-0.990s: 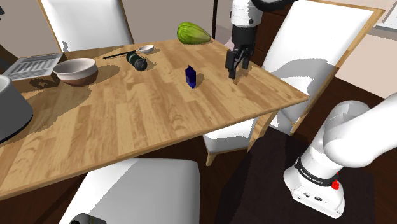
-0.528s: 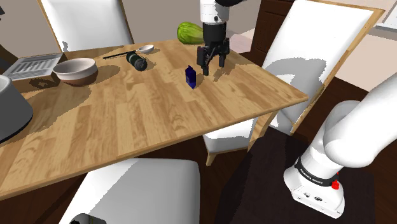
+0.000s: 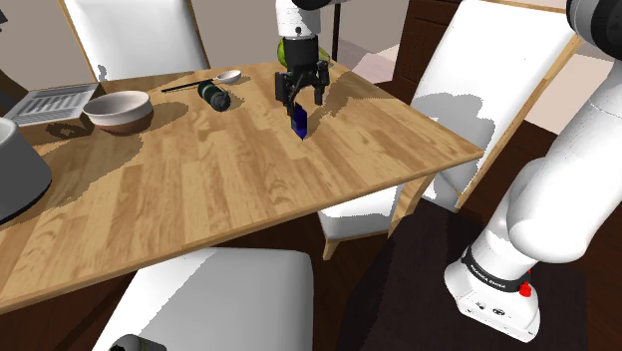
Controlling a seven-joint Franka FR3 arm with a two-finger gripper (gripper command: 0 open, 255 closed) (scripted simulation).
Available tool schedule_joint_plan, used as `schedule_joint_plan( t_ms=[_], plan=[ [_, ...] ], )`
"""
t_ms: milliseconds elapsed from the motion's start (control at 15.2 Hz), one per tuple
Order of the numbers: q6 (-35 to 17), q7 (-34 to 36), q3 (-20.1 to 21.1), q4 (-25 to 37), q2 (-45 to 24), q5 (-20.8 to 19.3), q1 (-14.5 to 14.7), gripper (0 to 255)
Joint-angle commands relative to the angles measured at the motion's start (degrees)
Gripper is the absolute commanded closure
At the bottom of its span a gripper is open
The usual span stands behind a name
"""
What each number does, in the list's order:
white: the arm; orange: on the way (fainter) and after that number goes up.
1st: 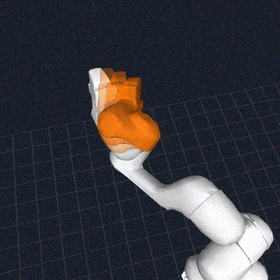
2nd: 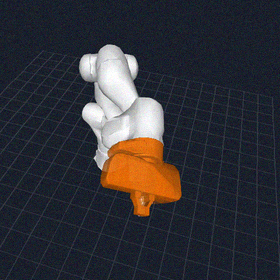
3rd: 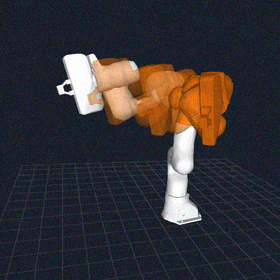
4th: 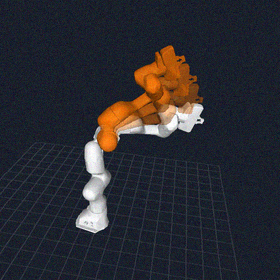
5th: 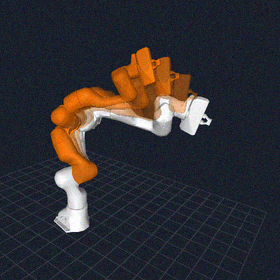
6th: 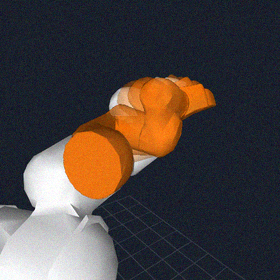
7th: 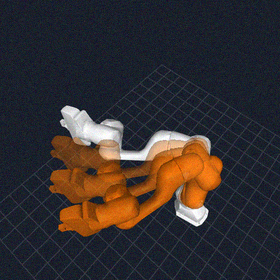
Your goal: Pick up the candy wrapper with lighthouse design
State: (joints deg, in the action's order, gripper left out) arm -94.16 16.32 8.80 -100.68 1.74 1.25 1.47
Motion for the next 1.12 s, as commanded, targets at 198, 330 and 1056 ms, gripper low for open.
schedule_joint_plan(
  t_ms=[198,330,1056],
  plan=[
    [-3.8,0.1,0.1,-3.5,-0.3,0.0,0.1,0],
    [-4.2,0.1,0.1,-3.9,-0.3,0.0,0.1,0],
    [-3.4,0.1,0.1,-3.2,-0.3,0.0,0.0,255]
  ],
)
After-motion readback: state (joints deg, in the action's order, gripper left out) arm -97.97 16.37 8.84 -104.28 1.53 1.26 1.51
